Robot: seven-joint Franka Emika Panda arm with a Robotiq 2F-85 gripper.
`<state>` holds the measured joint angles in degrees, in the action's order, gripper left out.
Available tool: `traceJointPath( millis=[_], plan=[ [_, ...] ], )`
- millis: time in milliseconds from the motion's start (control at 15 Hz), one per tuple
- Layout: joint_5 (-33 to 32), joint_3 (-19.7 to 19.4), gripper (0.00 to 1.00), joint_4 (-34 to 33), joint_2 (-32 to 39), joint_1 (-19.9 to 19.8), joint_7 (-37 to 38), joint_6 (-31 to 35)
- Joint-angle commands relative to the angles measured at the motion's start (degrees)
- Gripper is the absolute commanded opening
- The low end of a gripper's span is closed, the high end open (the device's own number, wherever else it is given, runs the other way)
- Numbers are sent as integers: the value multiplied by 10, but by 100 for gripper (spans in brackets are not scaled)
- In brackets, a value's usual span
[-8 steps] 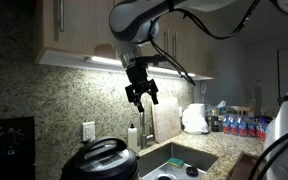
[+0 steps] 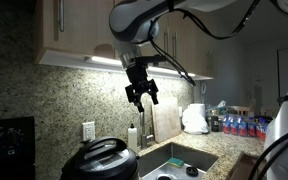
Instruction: Open the lid of the pressure cooker.
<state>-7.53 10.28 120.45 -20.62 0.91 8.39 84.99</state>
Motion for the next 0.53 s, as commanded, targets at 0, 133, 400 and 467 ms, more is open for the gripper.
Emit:
traceJointPath(
  millis=[0,133,400,467],
  plan=[
    [-3,-11,100,-2,2,14,4,-2],
    [-3,-11,100,-2,2,14,4,-2],
    [2,-14,100,13,6,20,3,27],
    [5,-14,100,20,5,24,4,40]
  ],
)
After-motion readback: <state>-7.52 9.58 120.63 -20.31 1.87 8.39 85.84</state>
